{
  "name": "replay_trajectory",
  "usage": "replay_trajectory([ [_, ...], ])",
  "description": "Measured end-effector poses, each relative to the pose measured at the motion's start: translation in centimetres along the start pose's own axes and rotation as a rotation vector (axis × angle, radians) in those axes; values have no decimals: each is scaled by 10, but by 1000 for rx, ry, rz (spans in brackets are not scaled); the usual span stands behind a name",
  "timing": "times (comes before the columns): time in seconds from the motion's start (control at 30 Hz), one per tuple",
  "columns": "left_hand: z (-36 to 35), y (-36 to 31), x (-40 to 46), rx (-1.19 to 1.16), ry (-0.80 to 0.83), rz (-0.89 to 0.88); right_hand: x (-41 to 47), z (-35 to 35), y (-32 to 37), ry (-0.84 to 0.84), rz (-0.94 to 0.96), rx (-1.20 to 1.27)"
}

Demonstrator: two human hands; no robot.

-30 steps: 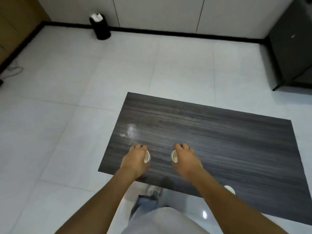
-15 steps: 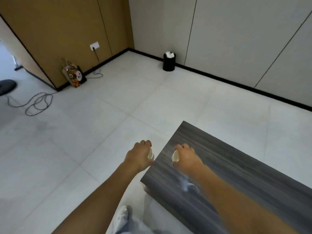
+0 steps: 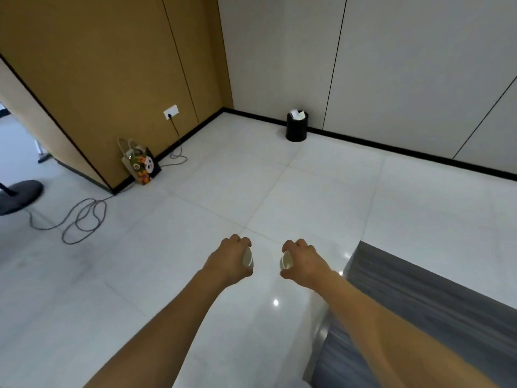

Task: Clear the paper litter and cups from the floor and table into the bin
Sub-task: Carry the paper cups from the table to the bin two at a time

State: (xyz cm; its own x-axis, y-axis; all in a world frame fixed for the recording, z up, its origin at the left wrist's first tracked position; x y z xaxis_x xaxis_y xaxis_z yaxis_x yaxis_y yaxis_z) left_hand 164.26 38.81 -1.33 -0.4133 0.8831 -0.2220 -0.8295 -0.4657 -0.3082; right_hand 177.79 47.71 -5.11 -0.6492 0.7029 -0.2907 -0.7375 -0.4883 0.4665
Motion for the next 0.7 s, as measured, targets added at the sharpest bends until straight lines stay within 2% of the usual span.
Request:
replay_trajectory([
  [0.17,21,16,89,3,9,-45,86,22,-5,-18,-54,7],
  [0.53,97,13,356,-2,-3,-112,325,125,-6,-80,-101,49],
  [0.7,119,23,465,-34,17,-118,424,159,-11,-56,-129,26],
])
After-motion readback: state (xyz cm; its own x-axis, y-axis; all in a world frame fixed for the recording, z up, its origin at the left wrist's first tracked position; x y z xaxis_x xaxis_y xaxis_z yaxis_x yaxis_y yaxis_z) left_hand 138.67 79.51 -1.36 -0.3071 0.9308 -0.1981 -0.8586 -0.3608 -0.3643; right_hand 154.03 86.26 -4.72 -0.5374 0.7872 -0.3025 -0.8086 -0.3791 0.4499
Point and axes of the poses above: each hand's wrist, its own x-axis towards the middle knuckle, its own z-axis out of the back of the hand, y = z × x, the point moved 10 cm from there along x, towards the middle knuckle, and after that the axes turned 4 degrees about -y, right-handed, at the moved point
